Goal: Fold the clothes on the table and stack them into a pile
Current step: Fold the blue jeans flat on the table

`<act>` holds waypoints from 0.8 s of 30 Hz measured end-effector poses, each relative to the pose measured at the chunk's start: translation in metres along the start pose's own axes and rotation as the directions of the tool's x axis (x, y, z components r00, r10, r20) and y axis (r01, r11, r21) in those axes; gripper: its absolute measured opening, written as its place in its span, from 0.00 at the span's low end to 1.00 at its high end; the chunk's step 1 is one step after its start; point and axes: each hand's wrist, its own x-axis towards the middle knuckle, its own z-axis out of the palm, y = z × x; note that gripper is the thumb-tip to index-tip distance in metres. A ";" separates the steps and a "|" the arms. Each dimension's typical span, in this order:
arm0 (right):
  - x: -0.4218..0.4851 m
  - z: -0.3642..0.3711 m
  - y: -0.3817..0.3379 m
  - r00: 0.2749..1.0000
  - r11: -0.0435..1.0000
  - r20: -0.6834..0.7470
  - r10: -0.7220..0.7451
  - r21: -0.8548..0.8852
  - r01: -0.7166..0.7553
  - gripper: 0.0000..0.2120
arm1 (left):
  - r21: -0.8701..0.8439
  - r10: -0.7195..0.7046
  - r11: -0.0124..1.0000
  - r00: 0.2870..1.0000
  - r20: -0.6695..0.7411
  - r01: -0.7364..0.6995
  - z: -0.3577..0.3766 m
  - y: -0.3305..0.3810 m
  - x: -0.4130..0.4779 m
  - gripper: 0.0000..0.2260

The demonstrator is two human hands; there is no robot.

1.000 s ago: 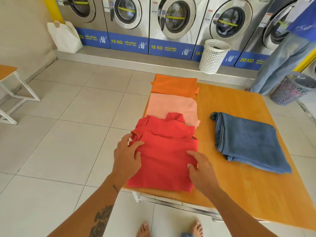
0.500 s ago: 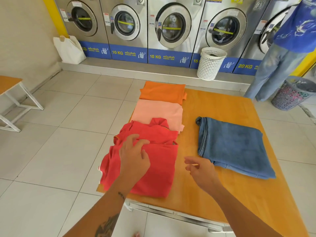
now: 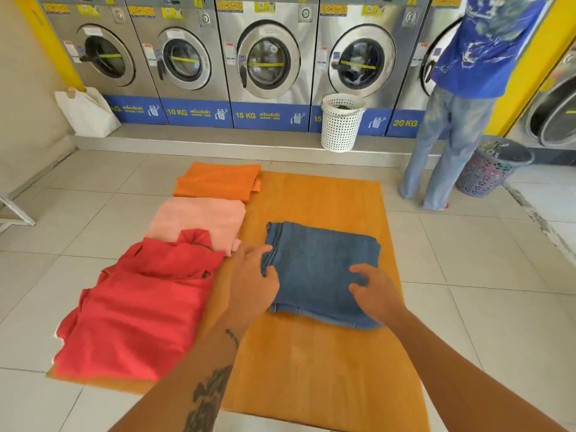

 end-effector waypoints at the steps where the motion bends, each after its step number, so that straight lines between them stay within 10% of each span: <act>1: 0.005 -0.006 0.007 1.000 1.000 -0.006 0.020 -0.009 -0.020 0.21 | -0.004 -0.033 0.999 0.999 0.019 0.033 0.003 0.005 0.001 0.20; 10: 0.018 -0.006 0.035 0.980 0.934 0.108 0.168 0.300 -0.193 0.28 | 0.008 -0.368 0.925 0.894 0.256 0.379 0.026 -0.020 0.023 0.29; 24: 0.158 -0.021 -0.011 0.982 0.940 -0.022 0.187 0.294 -0.172 0.32 | -0.339 -0.183 0.893 0.926 0.330 0.297 0.087 0.000 0.163 0.27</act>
